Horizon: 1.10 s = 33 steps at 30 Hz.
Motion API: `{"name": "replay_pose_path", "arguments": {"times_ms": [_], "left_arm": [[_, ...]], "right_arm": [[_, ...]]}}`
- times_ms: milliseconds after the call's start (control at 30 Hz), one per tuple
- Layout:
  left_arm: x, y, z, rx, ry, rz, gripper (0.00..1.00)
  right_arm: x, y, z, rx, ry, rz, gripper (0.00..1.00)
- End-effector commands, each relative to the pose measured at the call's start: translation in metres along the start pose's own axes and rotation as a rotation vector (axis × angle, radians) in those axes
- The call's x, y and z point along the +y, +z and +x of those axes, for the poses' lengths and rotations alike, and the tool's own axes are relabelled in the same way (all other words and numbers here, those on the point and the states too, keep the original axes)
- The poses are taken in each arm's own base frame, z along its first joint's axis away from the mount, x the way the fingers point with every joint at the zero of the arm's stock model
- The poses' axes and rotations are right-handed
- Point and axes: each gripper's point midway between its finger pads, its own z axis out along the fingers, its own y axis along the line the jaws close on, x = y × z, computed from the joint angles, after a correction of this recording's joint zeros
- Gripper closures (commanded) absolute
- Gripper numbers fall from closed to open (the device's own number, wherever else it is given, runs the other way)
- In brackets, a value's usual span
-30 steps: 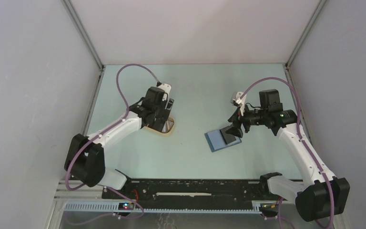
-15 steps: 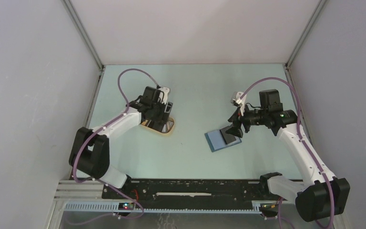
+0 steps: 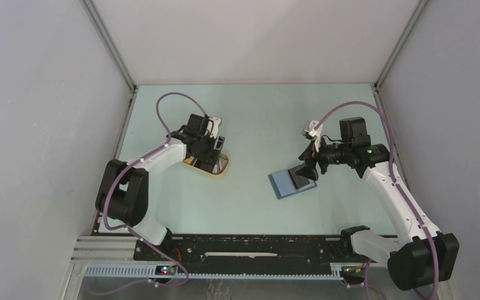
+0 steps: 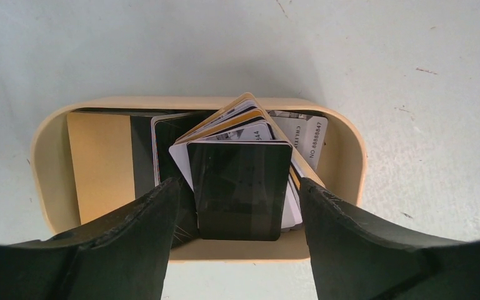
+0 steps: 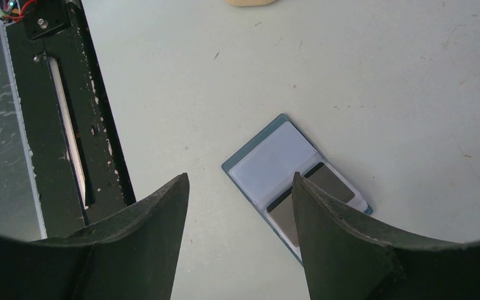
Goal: Put the credit cards into the card holder
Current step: Pick up the credit card from the storage box.
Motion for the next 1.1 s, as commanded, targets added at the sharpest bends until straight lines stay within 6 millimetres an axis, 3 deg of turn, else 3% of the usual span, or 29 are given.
{"name": "replay_pose_path", "arguments": {"times_ms": [0,167,567,833,1067], "left_arm": [[0.003,-0.002,-0.022,-0.043,0.028,0.006,0.26],[0.003,0.000,-0.021,-0.041,0.025,0.016,0.29],[0.001,-0.004,-0.022,-0.061,-0.005,0.074,0.48],[0.005,-0.013,-0.027,-0.112,-0.032,0.090,0.54],[0.005,-0.012,-0.026,-0.118,-0.039,0.111,0.51]], "right_arm": [[0.002,0.001,-0.003,-0.008,-0.011,-0.010,0.30],[0.002,0.001,-0.003,-0.009,-0.012,-0.011,0.30],[0.003,0.002,-0.003,-0.008,-0.013,-0.015,0.30],[0.004,0.005,-0.001,-0.001,-0.011,-0.026,0.30],[0.008,0.010,0.000,0.004,-0.002,-0.053,0.30]]}}
